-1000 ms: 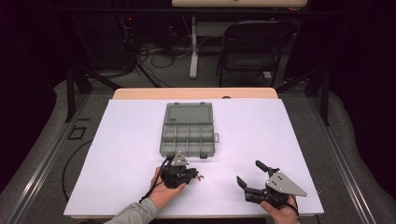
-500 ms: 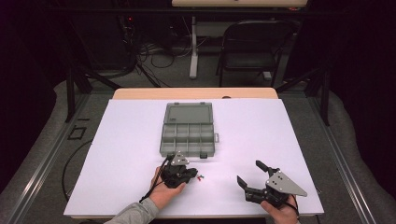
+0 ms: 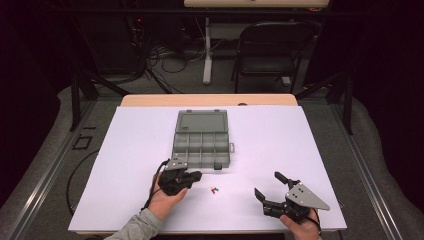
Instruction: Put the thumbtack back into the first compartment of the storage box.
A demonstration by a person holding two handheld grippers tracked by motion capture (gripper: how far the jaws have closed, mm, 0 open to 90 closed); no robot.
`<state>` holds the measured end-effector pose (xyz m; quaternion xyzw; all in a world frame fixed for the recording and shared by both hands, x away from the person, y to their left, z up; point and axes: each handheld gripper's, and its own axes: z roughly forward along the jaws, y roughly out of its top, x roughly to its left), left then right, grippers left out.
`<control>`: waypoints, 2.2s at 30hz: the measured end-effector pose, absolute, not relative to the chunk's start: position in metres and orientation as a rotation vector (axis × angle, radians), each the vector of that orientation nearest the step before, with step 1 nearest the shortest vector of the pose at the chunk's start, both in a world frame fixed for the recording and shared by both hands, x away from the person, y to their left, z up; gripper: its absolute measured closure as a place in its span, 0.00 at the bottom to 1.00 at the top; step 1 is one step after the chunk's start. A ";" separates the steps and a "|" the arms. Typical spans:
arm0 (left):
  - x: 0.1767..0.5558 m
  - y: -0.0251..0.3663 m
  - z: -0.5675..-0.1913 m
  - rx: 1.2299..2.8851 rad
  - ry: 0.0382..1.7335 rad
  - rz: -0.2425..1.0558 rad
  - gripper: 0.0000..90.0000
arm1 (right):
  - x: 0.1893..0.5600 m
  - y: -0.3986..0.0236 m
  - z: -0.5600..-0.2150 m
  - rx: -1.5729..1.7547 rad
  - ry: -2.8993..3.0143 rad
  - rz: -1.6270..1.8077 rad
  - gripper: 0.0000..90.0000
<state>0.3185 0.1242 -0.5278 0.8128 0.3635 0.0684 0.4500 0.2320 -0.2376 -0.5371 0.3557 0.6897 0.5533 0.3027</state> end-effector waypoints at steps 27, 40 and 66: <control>0.336 0.178 -0.494 1.820 1.046 0.271 0.95 | 0.234 -0.238 -0.539 0.957 1.828 1.463 0.16; 0.393 0.173 -0.474 1.879 1.128 0.324 0.95 | 0.235 -0.239 -0.539 0.975 1.827 1.464 0.16; 0.449 0.152 -0.519 2.006 1.287 0.302 0.95 | 0.236 -0.239 -0.540 0.975 1.835 1.463 0.16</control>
